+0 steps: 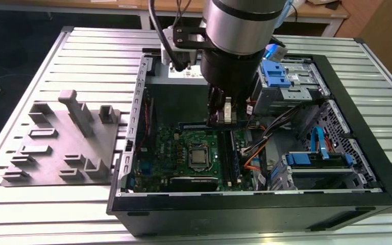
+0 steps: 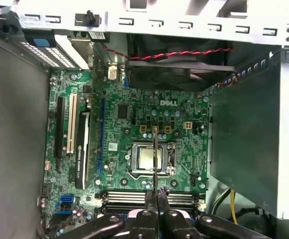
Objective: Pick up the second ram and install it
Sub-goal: 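Pick up the second ram and move it above second insertion slot, then insert the second ram into the second slot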
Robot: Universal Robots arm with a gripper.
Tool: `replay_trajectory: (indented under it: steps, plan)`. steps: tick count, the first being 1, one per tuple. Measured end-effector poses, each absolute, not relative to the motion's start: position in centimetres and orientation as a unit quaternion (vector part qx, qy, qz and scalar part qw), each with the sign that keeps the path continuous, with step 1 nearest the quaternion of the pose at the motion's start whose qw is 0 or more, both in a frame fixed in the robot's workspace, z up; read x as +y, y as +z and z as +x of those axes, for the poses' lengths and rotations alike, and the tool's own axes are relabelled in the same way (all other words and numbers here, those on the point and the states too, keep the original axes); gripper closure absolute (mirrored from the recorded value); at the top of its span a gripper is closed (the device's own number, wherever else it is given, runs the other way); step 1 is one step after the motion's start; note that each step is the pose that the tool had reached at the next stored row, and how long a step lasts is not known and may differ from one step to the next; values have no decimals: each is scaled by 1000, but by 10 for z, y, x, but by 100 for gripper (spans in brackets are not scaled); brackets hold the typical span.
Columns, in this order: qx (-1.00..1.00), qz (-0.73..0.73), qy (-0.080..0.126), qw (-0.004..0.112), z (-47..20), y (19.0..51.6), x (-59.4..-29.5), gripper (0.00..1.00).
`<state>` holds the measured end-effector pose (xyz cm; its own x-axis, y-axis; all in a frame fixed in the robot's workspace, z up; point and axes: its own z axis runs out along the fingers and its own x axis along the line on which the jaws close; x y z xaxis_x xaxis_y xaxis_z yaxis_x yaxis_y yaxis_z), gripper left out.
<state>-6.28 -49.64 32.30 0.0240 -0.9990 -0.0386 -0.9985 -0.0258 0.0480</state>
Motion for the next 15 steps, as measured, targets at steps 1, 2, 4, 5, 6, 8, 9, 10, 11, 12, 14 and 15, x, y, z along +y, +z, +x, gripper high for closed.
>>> replay_trajectory:
  steps: [1,2,4,5,6,8,9,10,11,12,14,15]
  plan:
    - [-698,715,-31,4,-63,322,-496,91]
    - [-698,715,-31,4,-63,320,-496,91]
    - [-698,715,-31,4,-63,318,-496,91]
    - [-698,715,-31,4,-63,318,-496,91]
    - [-698,715,-30,4,-63,318,-496,91]
    - [-698,715,-31,4,-63,318,-496,91]
    - [-698,715,-31,4,-63,318,-496,91]
    - [-698,715,-31,4,-63,318,-496,91]
    - [-698,715,-31,4,-63,318,-496,91]
    - [-698,715,-31,4,-63,318,-496,91]
    - [-698,715,-31,4,-63,318,-496,91]
    - [-698,715,-31,4,-63,318,-496,91]
